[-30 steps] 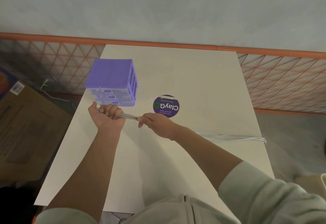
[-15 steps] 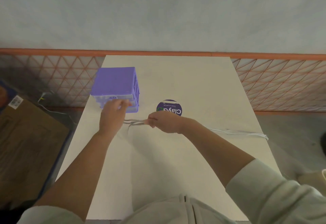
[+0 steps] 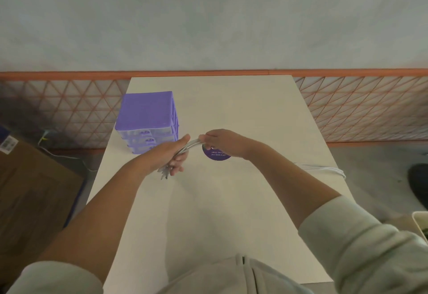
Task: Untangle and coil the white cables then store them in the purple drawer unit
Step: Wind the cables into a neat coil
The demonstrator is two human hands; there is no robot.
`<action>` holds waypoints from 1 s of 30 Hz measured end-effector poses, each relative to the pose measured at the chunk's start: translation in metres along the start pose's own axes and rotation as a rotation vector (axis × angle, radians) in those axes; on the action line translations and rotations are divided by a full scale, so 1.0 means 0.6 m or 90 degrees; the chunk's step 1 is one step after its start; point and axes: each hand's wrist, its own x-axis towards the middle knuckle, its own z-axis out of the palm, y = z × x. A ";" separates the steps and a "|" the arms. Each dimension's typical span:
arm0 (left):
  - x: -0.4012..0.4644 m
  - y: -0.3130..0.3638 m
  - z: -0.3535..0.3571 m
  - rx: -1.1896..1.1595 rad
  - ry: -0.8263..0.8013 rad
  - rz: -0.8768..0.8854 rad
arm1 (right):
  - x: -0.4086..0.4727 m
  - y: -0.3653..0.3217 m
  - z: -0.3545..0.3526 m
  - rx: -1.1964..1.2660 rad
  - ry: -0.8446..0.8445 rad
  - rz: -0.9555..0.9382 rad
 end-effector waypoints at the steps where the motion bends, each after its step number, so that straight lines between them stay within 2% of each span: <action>1: -0.004 0.005 -0.003 0.002 -0.012 0.012 | 0.004 0.003 0.000 0.033 0.009 0.009; 4: -0.017 0.019 -0.009 -0.056 -0.050 0.024 | 0.014 0.008 0.002 0.140 0.063 0.037; 7: -0.022 0.025 -0.012 -0.186 -0.081 0.009 | 0.020 0.010 0.008 0.154 0.167 0.048; 12: -0.015 0.024 -0.015 -0.406 -0.022 0.045 | 0.029 0.034 0.016 0.120 0.242 0.104; 16: -0.011 0.017 -0.012 -0.507 0.032 0.071 | 0.001 0.085 0.015 0.001 0.244 0.210; 22: 0.007 0.012 -0.002 -0.643 0.085 0.108 | -0.047 0.148 0.007 -0.155 0.263 0.281; 24: 0.010 0.012 -0.006 -0.686 0.107 0.121 | -0.063 0.174 0.006 -0.173 0.278 0.259; 28: 0.015 0.016 -0.006 -0.721 0.139 0.143 | -0.084 0.209 0.012 -0.227 0.313 0.083; 30: 0.017 0.019 -0.003 -0.732 0.155 0.148 | -0.090 0.217 0.012 -0.243 0.331 0.071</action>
